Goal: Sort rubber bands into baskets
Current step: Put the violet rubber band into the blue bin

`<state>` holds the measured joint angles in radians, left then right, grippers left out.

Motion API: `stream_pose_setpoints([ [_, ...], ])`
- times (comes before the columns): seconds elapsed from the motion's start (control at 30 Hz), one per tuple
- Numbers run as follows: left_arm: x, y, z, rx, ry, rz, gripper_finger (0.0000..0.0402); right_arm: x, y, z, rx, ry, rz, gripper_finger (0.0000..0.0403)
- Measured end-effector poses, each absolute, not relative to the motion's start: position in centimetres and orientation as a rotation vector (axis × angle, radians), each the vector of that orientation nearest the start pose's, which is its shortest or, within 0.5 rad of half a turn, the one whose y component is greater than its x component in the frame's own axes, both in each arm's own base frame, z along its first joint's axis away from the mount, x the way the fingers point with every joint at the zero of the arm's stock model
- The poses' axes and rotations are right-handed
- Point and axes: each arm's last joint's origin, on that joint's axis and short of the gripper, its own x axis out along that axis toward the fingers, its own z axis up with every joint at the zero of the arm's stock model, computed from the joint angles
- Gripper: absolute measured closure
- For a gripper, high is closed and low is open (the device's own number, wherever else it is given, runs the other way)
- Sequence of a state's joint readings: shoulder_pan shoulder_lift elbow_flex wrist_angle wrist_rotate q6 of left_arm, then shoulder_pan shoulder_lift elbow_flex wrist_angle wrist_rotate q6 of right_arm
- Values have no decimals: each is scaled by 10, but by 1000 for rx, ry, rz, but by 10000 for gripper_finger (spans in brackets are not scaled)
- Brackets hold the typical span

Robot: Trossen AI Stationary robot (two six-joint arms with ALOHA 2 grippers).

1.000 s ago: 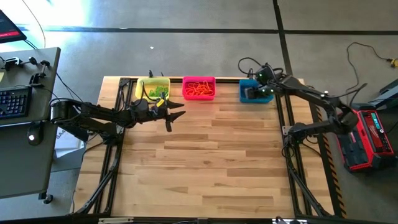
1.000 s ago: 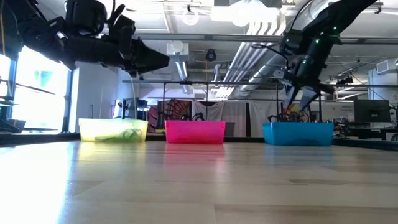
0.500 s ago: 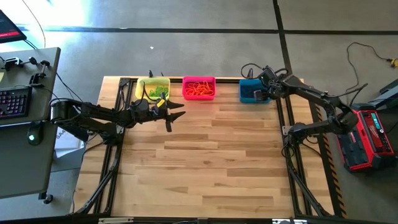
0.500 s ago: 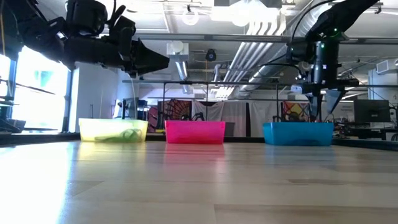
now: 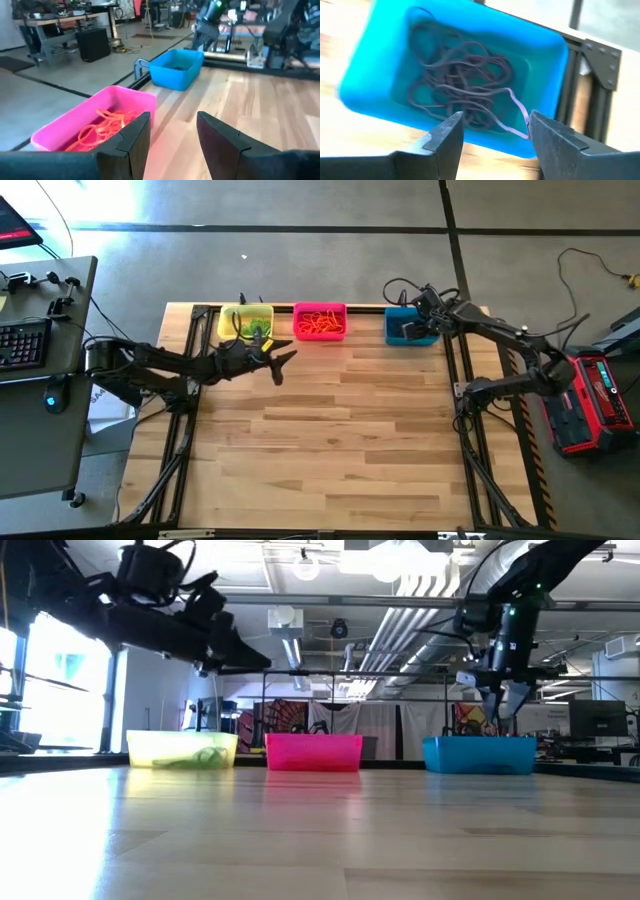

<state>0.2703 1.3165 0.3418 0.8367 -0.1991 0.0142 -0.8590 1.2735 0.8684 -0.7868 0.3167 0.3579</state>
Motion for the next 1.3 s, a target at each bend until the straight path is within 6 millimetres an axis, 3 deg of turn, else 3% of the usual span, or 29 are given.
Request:
stream_pose_setpoints([
  [0.3,261,82,175,72,251,432,247,147,-170,238,551,948,-1148,205],
  [0.4,265,86,172,61,263,439,249,147,-171,236,521,980,-1159,255],
  [0.53,267,90,172,55,261,414,262,152,-171,236,502,977,-1091,365],
  [0.6,267,91,172,49,270,386,270,157,-169,238,465,962,-1052,391],
  [1.07,268,92,171,-18,292,342,278,181,-167,252,453,730,-689,401],
  [1.3,289,97,180,-27,266,293,245,206,-149,261,358,622,-463,402],
])
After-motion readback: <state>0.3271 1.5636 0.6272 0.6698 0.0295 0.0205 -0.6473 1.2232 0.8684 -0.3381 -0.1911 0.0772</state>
